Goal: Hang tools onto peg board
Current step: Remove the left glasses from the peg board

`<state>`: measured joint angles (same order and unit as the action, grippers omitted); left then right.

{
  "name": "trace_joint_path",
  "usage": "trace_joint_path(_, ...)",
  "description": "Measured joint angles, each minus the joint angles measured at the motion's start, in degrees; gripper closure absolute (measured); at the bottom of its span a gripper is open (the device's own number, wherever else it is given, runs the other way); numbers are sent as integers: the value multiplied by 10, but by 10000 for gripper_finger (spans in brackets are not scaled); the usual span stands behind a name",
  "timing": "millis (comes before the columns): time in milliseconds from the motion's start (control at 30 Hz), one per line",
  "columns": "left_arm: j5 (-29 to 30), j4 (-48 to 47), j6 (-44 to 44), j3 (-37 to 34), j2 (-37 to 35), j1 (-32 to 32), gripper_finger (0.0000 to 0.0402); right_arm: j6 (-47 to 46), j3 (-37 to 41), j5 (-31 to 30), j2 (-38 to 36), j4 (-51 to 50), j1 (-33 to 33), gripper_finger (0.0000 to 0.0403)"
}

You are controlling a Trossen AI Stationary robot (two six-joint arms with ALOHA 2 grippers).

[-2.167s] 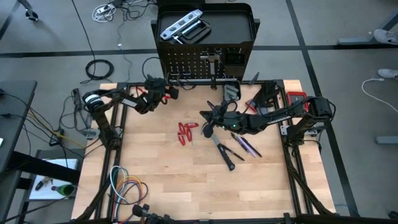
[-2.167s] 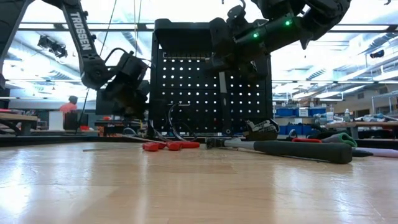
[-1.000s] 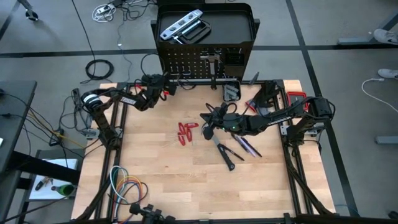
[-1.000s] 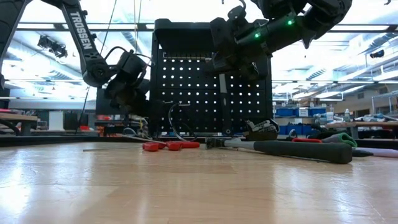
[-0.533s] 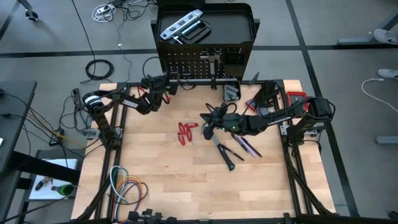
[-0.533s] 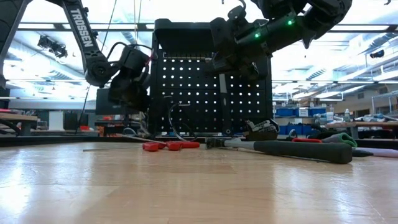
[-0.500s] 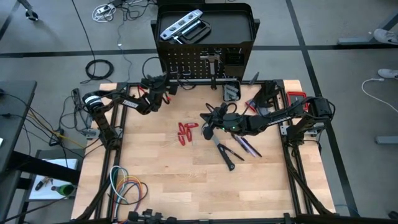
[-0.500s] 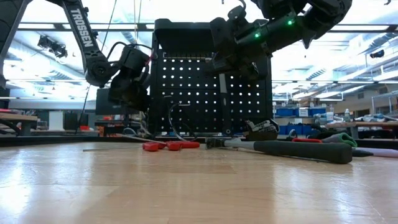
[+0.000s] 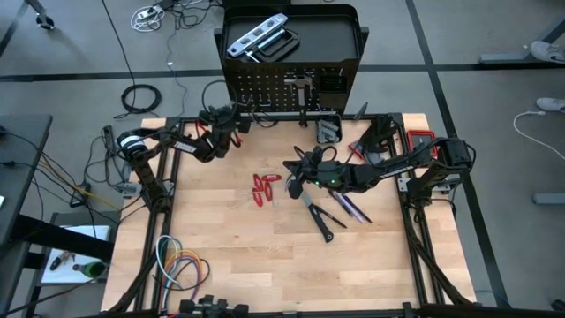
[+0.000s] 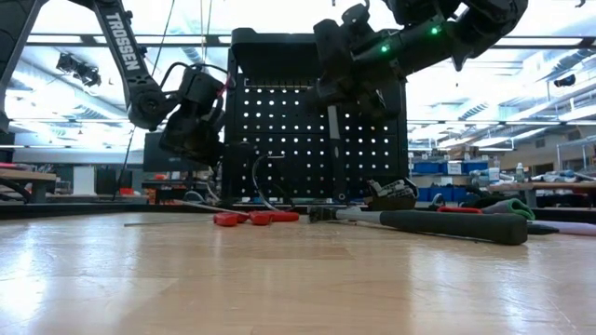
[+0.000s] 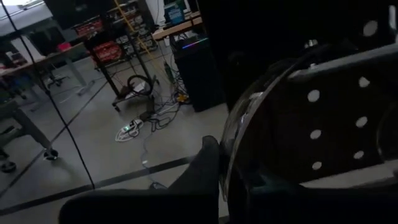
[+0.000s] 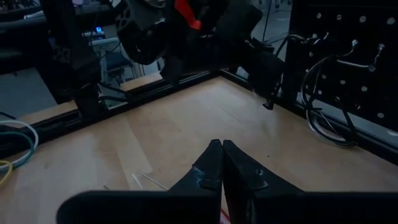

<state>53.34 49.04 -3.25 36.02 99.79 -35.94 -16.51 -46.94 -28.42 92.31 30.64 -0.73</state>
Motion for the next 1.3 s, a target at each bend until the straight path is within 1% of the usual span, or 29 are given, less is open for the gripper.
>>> trace_joint_path(400, 13, 3, 7, 24, 0, 1, 396, 2, 0, 0, 0, 2, 0, 379)
trace_joint_path(600, 15, -11, 3, 24, 0, 3, 396, 2, 0, 0, 0, 1, 0, 385)
trace_joint_path(667, 27, -12, -17, 22, 0, 8, 396, 2, 0, 0, 0, 0, 0, 387)
trace_joint_path(767, 76, -11, -74, 22, 0, 13, 396, 2, 0, 0, 0, -9, -1, 388)
trace_joint_path(833, 100, -10, -90, 22, 0, 12, 396, 2, 0, -3, 0, -10, -1, 386)
trace_joint_path(1067, 104, 4, -89, 22, 0, 10, 396, 2, 0, -9, 0, -9, -1, 377)
trace_joint_path(1200, 116, 50, -120, 22, 0, 8, 393, 2, 0, -9, 0, -7, -3, 381)
trace_joint_path(1300, 136, 94, -168, 22, 0, 9, 392, 2, 0, -9, 0, -8, -3, 385)
